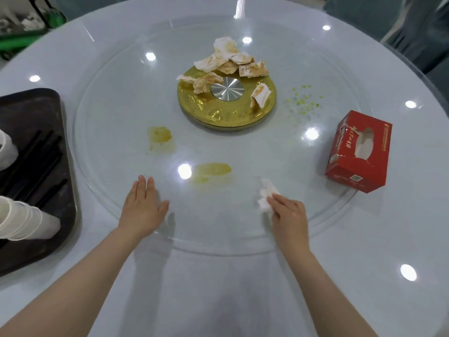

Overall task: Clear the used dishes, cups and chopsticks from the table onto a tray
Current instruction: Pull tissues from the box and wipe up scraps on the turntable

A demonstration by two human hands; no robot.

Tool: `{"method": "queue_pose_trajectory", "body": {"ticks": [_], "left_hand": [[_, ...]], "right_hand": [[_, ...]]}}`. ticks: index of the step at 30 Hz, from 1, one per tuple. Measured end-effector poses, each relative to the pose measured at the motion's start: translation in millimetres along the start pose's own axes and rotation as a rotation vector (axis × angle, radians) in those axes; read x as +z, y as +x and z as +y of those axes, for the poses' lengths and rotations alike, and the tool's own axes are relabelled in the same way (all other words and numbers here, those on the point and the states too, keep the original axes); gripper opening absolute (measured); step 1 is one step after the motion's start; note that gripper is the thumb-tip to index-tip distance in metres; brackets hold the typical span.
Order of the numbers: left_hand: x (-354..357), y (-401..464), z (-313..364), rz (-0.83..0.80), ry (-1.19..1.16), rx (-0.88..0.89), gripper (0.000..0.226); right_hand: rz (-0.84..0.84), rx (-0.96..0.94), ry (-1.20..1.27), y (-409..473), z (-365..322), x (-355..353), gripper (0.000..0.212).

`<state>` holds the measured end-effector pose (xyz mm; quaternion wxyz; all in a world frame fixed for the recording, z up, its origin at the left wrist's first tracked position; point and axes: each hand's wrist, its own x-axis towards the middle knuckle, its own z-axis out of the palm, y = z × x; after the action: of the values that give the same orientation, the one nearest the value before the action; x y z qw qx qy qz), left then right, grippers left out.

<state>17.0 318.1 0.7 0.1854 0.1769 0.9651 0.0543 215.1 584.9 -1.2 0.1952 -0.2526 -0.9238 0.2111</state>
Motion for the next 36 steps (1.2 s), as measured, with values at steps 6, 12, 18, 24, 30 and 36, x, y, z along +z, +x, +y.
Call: {"method": "queue_pose_trajectory", "body": {"ticks": [6, 12, 18, 24, 30, 36], "left_hand": [[-8.9, -20.2, 26.5, 0.078, -0.052, 0.032, 0.06], [-5.8, -36.0, 50.5, 0.154, -0.226, 0.101, 0.043], [-0.4, -25.0, 36.9, 0.295, -0.484, 0.164, 0.052], [-2.4, 32.3, 6.3, 0.147, -0.206, -0.064, 0.114], [8.5, 36.4, 22.8, -0.017, -0.068, -0.067, 0.128], [16.4, 27.4, 41.4, -0.072, -0.106, -0.091, 0.13]], "right_hand": [[0.129, 0.355, -0.065, 17.8, 20.9, -2.5, 0.029], [-0.036, 0.277, -0.003, 16.7, -55.1, 32.1, 0.03], [-0.093, -0.062, 0.063, -26.4, -81.5, 35.8, 0.045], [0.012, 0.116, 0.072, 15.8, -12.9, 6.1, 0.028], [0.157, 0.474, 0.018, 56.2, 22.8, 6.4, 0.031], [-0.072, 0.21, 0.153, 16.3, -55.0, 37.3, 0.021]]}}
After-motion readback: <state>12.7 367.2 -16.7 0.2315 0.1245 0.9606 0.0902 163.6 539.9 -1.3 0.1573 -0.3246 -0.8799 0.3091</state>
